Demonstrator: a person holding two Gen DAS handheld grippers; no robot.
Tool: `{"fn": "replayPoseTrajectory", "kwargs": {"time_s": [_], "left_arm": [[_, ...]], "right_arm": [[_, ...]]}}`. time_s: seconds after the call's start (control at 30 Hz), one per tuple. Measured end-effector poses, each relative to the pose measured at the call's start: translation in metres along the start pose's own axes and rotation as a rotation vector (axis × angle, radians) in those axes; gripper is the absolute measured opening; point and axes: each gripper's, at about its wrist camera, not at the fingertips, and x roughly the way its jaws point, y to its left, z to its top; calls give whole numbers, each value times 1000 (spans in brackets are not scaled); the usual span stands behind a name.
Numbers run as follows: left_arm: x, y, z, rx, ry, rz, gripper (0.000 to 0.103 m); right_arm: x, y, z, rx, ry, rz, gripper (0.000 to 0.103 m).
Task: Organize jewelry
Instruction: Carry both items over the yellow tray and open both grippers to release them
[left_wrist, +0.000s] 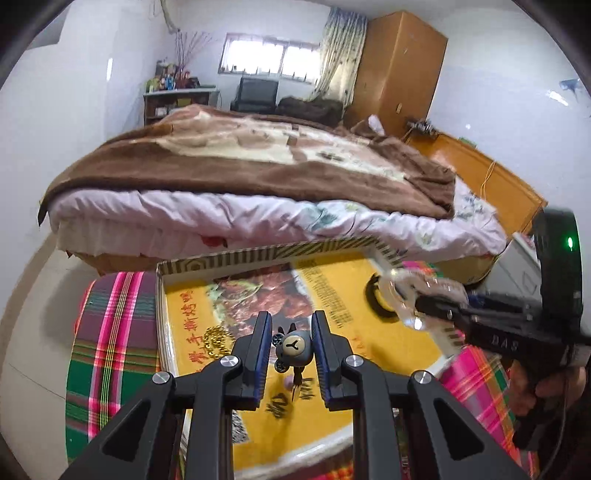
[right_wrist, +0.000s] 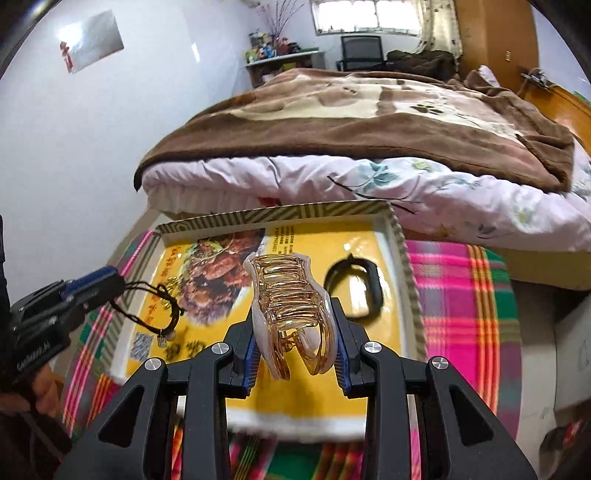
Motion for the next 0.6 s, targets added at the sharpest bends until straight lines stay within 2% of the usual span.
{"fn": "replayPoseTrajectory", "kwargs": {"time_s": [0.23, 0.6], "left_arm": [[32, 26, 0, -24, 56, 35, 22], [52, 43, -13, -33, 122, 68, 23]], "right_arm": [[45, 8, 21, -56, 48, 3, 34], [77, 15, 24, -105, 84, -29, 34]]}}
